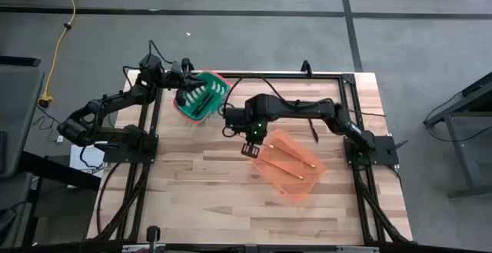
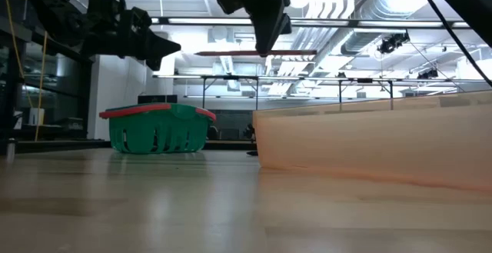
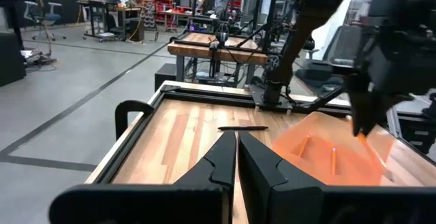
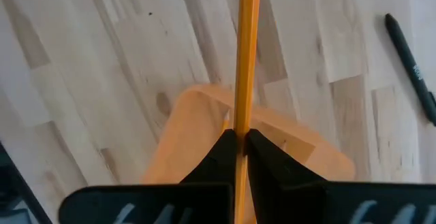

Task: Sort pens & pencils
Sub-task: Put the orange pencil into the orange bin

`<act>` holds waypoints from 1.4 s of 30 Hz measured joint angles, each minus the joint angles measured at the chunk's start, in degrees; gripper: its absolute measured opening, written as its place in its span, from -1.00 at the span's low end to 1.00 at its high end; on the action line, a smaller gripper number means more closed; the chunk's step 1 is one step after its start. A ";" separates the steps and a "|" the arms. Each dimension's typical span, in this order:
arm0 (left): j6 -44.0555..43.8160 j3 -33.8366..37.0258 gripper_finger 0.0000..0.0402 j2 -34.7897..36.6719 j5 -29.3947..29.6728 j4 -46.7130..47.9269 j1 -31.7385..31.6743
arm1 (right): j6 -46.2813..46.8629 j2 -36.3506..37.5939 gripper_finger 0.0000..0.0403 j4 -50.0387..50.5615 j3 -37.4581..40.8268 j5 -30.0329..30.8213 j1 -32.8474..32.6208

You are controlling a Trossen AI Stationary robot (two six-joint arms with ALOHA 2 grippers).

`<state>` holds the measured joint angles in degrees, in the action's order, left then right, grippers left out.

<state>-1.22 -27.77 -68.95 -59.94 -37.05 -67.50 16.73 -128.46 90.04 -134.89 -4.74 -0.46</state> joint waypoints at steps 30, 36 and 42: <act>-5.28 0.00 -0.97 -0.02 2.13 -3.64 0.02 | 35.33 23.23 -0.99 -14.64 43.52 3.04 -11.90; -5.28 0.00 -0.97 -0.02 2.24 -3.70 0.02 | 38.45 24.94 -0.99 -19.49 51.69 -0.58 -13.12; -5.22 0.00 -0.97 -0.02 2.24 -3.70 0.02 | 38.78 24.92 -0.99 -25.48 57.32 -1.76 -12.92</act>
<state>-6.44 -27.77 -68.97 -57.69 -40.75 -67.48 55.51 -103.55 64.56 -77.57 -6.50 -13.38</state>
